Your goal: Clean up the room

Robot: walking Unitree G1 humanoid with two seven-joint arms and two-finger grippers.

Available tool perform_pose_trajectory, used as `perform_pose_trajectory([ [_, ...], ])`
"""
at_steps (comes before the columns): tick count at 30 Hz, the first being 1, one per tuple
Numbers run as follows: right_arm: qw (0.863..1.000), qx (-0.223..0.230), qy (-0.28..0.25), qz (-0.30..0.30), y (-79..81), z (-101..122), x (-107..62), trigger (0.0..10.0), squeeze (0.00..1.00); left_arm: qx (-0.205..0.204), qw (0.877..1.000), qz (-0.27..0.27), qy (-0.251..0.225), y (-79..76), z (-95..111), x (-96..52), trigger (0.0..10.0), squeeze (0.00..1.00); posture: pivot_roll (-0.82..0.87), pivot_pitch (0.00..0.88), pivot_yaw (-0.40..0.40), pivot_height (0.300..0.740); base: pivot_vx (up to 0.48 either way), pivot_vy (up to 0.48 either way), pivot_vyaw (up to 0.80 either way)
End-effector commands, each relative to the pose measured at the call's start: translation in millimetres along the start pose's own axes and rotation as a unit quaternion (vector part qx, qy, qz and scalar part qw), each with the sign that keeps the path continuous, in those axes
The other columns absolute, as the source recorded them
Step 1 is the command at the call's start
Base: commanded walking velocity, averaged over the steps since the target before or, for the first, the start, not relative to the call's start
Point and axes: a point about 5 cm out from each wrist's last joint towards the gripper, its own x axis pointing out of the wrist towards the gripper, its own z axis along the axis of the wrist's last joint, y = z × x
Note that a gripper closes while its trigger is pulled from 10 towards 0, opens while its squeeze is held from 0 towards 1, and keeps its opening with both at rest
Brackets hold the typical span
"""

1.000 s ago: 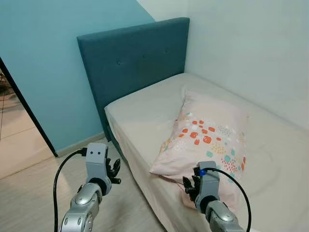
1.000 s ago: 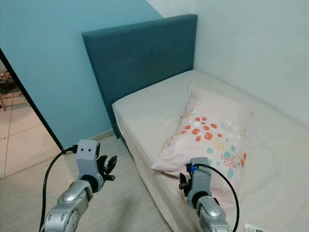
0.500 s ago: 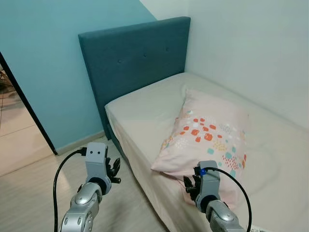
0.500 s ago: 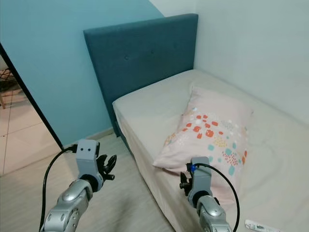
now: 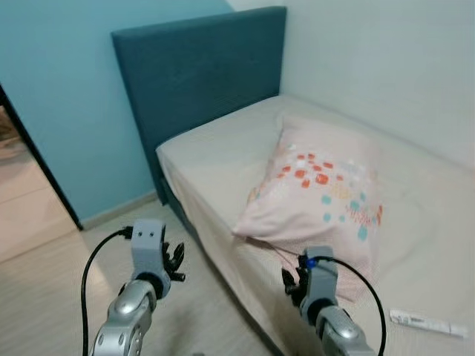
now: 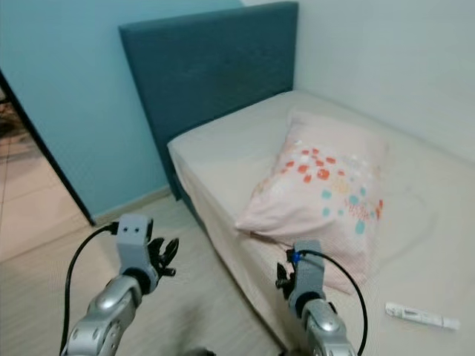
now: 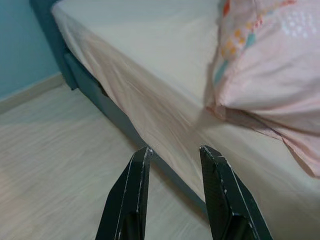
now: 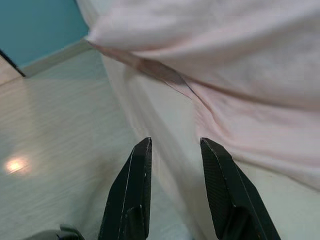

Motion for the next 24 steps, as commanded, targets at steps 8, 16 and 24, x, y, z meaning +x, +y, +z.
perform_pose_trajectory([
  [8,1.000,0.001,-0.005,0.000,0.1,1.3,0.4,10.0,0.00,0.001,1.000,0.003,0.003,2.9,-1.9,-1.8,10.0,0.00,0.03,0.022,0.028,0.614,0.000,0.000,0.00],
  [16,1.000,0.002,-0.007,-0.002,0.2,2.1,0.7,10.0,0.00,0.002,1.000,0.006,0.004,3.4,-2.9,-3.5,10.0,0.00,0.04,0.027,0.021,0.609,0.000,0.000,0.00],
  [24,1.000,0.001,-0.017,-0.014,-1.5,4.8,1.4,10.0,0.00,0.002,1.000,0.009,0.004,4.2,-3.5,-5.2,10.0,0.00,0.04,0.030,0.018,0.594,0.000,0.000,0.00],
])
